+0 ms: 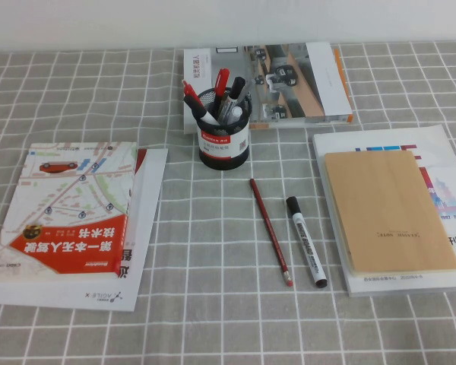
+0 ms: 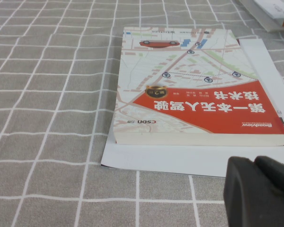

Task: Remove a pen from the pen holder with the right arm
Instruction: 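Take a marker out of the pen holder and lay it on the table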

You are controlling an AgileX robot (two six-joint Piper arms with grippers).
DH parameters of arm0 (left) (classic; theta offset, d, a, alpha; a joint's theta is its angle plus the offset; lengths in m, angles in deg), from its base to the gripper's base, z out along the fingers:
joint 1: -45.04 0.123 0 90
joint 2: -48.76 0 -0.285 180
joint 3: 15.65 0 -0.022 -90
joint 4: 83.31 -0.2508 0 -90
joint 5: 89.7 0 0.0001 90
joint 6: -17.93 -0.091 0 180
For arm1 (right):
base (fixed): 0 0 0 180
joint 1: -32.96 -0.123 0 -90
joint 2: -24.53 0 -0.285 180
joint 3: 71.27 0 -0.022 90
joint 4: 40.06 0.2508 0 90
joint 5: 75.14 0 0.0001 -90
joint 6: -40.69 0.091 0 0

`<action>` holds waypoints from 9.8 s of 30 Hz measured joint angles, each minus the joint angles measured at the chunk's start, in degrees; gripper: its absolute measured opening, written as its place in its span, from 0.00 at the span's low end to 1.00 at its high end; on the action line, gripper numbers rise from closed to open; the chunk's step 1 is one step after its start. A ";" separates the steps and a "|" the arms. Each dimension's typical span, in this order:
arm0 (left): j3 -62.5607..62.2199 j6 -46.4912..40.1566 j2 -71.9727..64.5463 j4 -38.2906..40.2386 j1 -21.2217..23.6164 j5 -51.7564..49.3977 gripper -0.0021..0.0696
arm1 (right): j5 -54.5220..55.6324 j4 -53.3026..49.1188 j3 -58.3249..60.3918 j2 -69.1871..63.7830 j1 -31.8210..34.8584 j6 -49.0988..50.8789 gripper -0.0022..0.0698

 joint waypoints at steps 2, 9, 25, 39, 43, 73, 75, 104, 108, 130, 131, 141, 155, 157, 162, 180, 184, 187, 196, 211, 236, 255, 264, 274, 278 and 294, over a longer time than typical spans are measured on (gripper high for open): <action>0.00 0.00 0.00 0.00 0.00 0.00 0.02 | 0.56 3.30 0.00 0.00 0.00 0.00 0.01; 0.00 0.00 0.00 0.00 0.00 0.00 0.02 | 0.78 6.49 0.00 0.00 0.00 0.00 0.01; 0.00 0.00 0.00 0.00 0.00 0.00 0.02 | -15.95 2.82 -23.77 -24.75 0.00 -10.70 0.01; 0.00 0.00 0.00 0.00 0.00 0.00 0.02 | -20.93 5.74 -45.48 -59.50 -3.50 -27.46 0.01; 0.00 0.00 0.00 0.00 0.00 0.00 0.02 | -17.28 5.29 -50.55 -66.75 -12.25 -28.18 0.01; 0.00 0.00 0.00 0.00 0.00 0.00 0.02 | 47.42 -18.20 -62.84 -105.14 -35.68 -11.02 0.61; 0.00 0.00 0.00 0.00 0.00 0.00 0.02 | 52.42 -21.41 -62.97 -108.05 -35.68 -8.90 0.61; 0.00 0.00 0.00 0.00 0.00 0.00 0.02 | 56.95 -24.80 -75.17 -123.29 -34.57 -7.55 0.57; 0.00 0.00 0.00 0.00 0.00 0.00 0.02 | 56.95 -24.80 -75.21 -124.15 -34.57 -7.55 0.57; 0.00 0.00 0.00 0.00 0.00 0.00 0.02 | 53.19 -23.71 -79.83 -126.38 -33.88 -7.55 0.57; 0.00 0.00 0.00 0.00 0.00 0.00 0.02 | 53.19 -23.71 -79.88 -126.38 -33.88 -7.55 0.56; 0.00 0.00 0.00 0.00 0.00 0.00 0.02 | 53.19 -23.71 -79.88 -126.38 -33.88 -7.55 0.33; 0.00 0.00 0.00 0.00 0.00 0.00 0.02 | 52.42 -23.67 -79.88 -126.06 -33.88 -11.86 0.15; 0.00 0.00 0.00 0.00 0.00 0.00 0.02 | 52.14 -23.67 -79.88 -125.82 -33.88 -11.99 0.15; 0.00 0.00 0.00 0.00 0.00 0.00 0.02 | 50.33 -23.78 -79.88 -124.12 -33.88 -12.08 0.15; 0.00 0.00 0.00 0.00 0.00 0.00 0.02 | 33.81 -25.20 -79.88 -107.66 -33.88 -15.08 0.14; 0.00 0.00 0.00 0.00 0.00 0.00 0.02 | 25.93 -25.29 -79.88 -101.67 -33.88 -15.08 0.14; 0.00 0.00 0.00 0.00 0.00 0.00 0.02 | 18.97 -25.44 -79.88 -96.84 -33.88 -15.21 0.14; 0.00 0.00 0.00 0.00 0.00 0.00 0.02 | -8.19 -25.81 -79.88 -86.48 -33.88 -12.30 0.14; 0.00 0.00 0.00 0.00 0.00 0.00 0.02 | -38.93 -26.29 -87.22 -96.39 -33.53 -2.10 0.14; 0.00 0.00 0.00 0.00 0.00 0.00 0.02 | -43.81 -19.74 -101.06 -118.96 -27.72 -2.12 0.14; 0.00 0.00 0.00 0.00 0.00 0.00 0.02 | -39.67 -19.39 -101.90 -122.41 -27.72 -2.23 0.15; 0.00 0.00 0.00 0.00 0.00 0.00 0.02 | -38.61 -19.39 -101.90 -122.87 -27.69 -2.23 0.22; 0.00 0.00 0.00 0.00 0.00 0.00 0.02 | -38.41 -19.39 -101.90 -122.87 -27.69 -2.02 0.35; 0.00 0.00 0.00 0.00 0.00 0.00 0.02 | -39.76 -19.49 -101.90 -122.43 -27.69 -2.04 0.35; 0.00 0.00 0.00 0.00 0.00 0.00 0.02 | -38.36 -30.17 -84.93 -91.54 -34.52 0.32 0.02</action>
